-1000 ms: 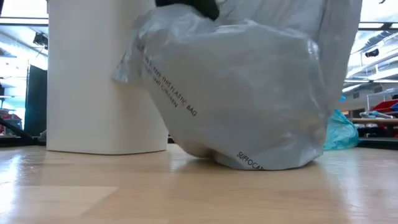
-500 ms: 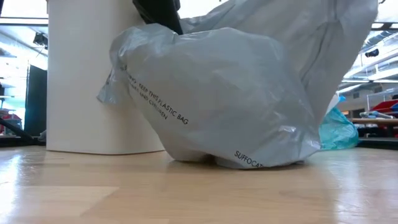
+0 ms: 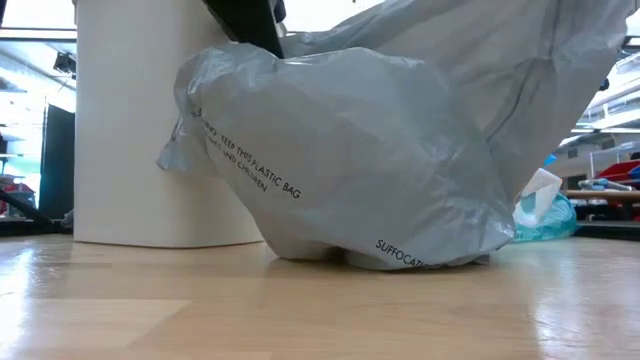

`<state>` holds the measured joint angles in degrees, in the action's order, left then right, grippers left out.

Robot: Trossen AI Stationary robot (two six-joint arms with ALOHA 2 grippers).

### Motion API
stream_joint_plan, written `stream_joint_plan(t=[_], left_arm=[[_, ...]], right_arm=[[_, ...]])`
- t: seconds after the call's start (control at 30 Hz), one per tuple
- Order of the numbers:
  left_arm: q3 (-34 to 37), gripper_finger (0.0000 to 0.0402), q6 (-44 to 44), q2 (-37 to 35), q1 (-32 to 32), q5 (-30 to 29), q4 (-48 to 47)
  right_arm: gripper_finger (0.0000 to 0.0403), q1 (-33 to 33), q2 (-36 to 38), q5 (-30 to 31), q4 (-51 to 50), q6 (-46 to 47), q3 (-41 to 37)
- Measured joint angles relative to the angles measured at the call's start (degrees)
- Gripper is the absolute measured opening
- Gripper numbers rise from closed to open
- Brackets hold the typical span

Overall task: Place trash/remove bag and relplace
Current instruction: Close the light blue trash bag

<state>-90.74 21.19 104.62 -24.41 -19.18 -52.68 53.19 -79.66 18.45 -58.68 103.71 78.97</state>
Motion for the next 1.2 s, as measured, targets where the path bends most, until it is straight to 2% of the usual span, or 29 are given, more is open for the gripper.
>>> stream_joint_plan(t=[0.07, 0.17, 0.23, 0.37, 0.5, 0.67, 0.77, 0.83, 0.93, 1.03, 1.13, 1.2], left_arm=[[0.0, 0.0005, -0.02, -0.01, 0.35, -0.02, 0.12], [0.0, 0.0005, 0.04, -0.02, 0.75, -0.02, 0.63], [0.0, 0.0005, 0.03, -0.04, 0.77, 0.0, 0.61], [0.0, 0.0005, -0.17, -0.04, 0.72, 0.18, 0.34], [0.0, 0.0005, -0.18, -0.07, 0.7, 0.4, 0.3], [0.0, 0.0005, 0.0, -0.07, 0.7, 0.39, 0.32], [0.0, 0.0005, 0.02, -0.07, 0.68, 0.42, 0.35], [0.0, 0.0005, 0.04, -0.07, 0.68, 0.41, 0.33], [0.0, 0.0005, 0.02, -0.07, 0.67, 0.4, 0.13], [0.0, 0.0005, 0.04, -0.07, 0.62, 0.5, -0.52], [0.0, 0.0005, 0.06, -0.07, 0.62, 0.45, -0.85], [0.0, 0.0005, 0.06, -0.07, 0.62, 0.39, -0.88]], right_arm=[[0.0111, -0.48, -0.71, 5.31, 10.43, -2.54, -2.17], [0.0108, -3.59, -1.84, 9.52, 14.16, -6.17, -3.9], [0.0105, -6.39, -2.07, 10.04, 11.21, -7.01, -4.43], [0.0098, -13.11, -2.1, 10.31, -1.75, -7.36, -4.54], [0.0095, -20.17, -1.67, 14.45, -10.64, -13.31, -4.53], [0.0097, -29.44, -1.2, 18.44, -8.91, -30.48, -4.51], [0.0098, -34.31, -0.87, 17.02, -5.68, -40.76, -4.31], [0.0097, -36.63, -0.61, 14.68, -5.92, -43.93, -3.09], [0.0094, -37.11, 0.77, 13.7, -6.22, -44.69, -0.18], [0.0091, -34.16, 3.17, 16.28, -7.18, -42.65, 3.14], [0.0088, -30.48, 6.33, 21.29, -11.21, -36.68, 4.84], [0.0087, -28.61, 8.13, 22.33, -16.25, -30.77, 4.58]])
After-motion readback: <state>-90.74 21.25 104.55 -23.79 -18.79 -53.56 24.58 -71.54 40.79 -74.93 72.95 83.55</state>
